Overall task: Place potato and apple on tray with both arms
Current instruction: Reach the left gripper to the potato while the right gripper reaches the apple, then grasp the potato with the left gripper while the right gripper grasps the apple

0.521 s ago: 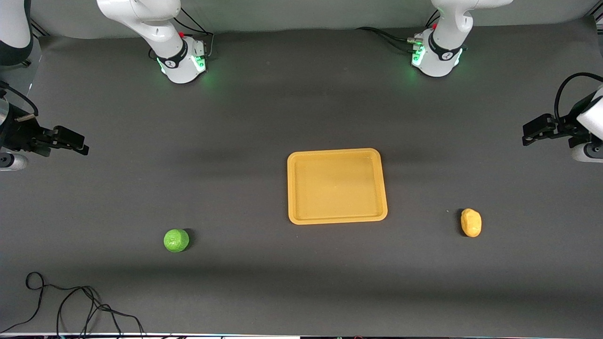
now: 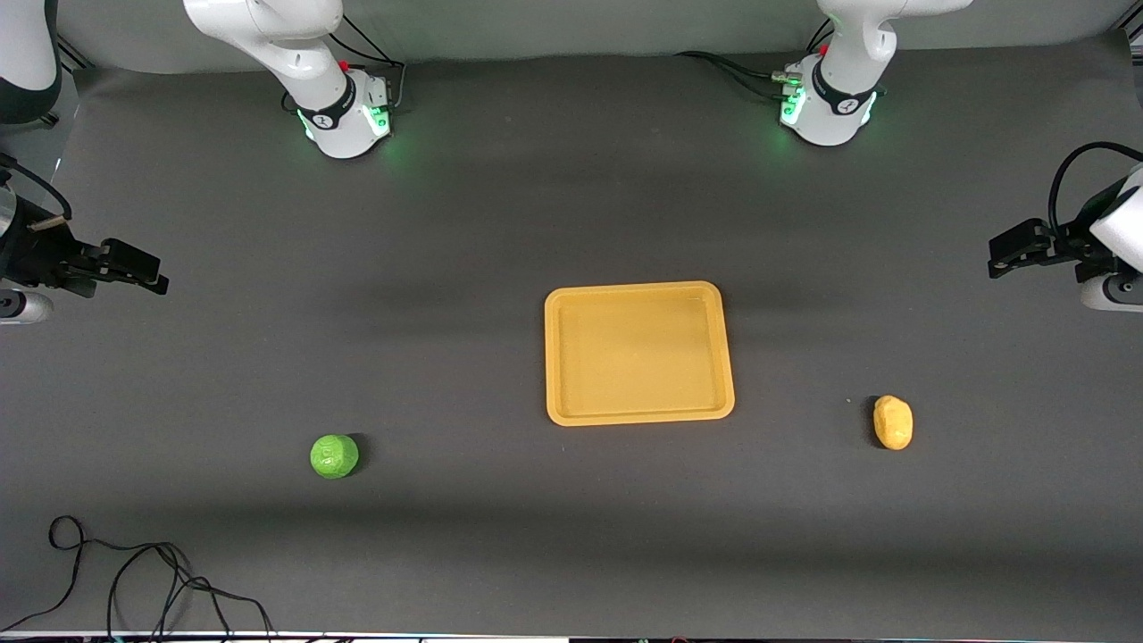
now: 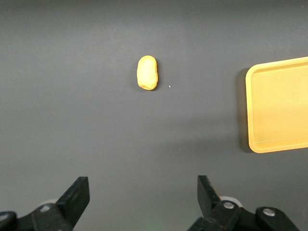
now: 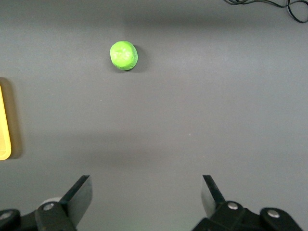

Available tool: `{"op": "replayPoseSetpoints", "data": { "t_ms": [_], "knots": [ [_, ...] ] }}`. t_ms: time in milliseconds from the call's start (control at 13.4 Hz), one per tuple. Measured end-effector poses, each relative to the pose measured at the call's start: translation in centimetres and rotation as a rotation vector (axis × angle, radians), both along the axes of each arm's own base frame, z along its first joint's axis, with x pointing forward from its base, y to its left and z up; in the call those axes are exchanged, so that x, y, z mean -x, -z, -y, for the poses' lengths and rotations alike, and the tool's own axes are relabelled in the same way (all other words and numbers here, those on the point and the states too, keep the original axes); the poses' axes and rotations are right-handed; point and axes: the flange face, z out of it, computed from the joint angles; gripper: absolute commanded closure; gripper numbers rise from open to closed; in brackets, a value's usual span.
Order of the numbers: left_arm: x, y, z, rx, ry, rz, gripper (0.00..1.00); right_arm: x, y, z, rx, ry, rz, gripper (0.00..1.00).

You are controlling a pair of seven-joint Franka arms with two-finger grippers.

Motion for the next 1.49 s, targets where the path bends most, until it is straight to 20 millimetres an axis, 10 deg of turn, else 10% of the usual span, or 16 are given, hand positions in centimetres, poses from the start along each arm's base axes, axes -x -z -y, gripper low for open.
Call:
{"op": "replayPoseSetpoints", "data": {
  "t_ms": [372,893,1339,1413,1488],
  "knots": [
    [-1.6,3.5,-1.1,-0.001,-0.015,0.038,0.00,-0.2,0.5,-0.6,-0.002,-0.011,-0.011,0.00],
    [-7.3,20.0,-3.3,0.024,-0.025,0.001,0.00,-6.2,2.2,-7.9,-0.005,-0.123,0.078,0.00],
    [-9.5,36.5,-2.2,0.071,-0.003,-0.048,0.02,-11.9,7.6,-8.5,-0.003,-0.123,0.037,0.00],
    [-9.2,38.5,-2.2,0.076,0.020,-0.073,0.15,-12.4,8.9,-8.5,-0.002,-0.123,0.026,0.00],
    [-9.0,40.0,-2.3,0.082,0.039,-0.091,0.51,-13.1,10.5,-8.6,-0.002,-0.123,0.032,0.00]
  ]
}}
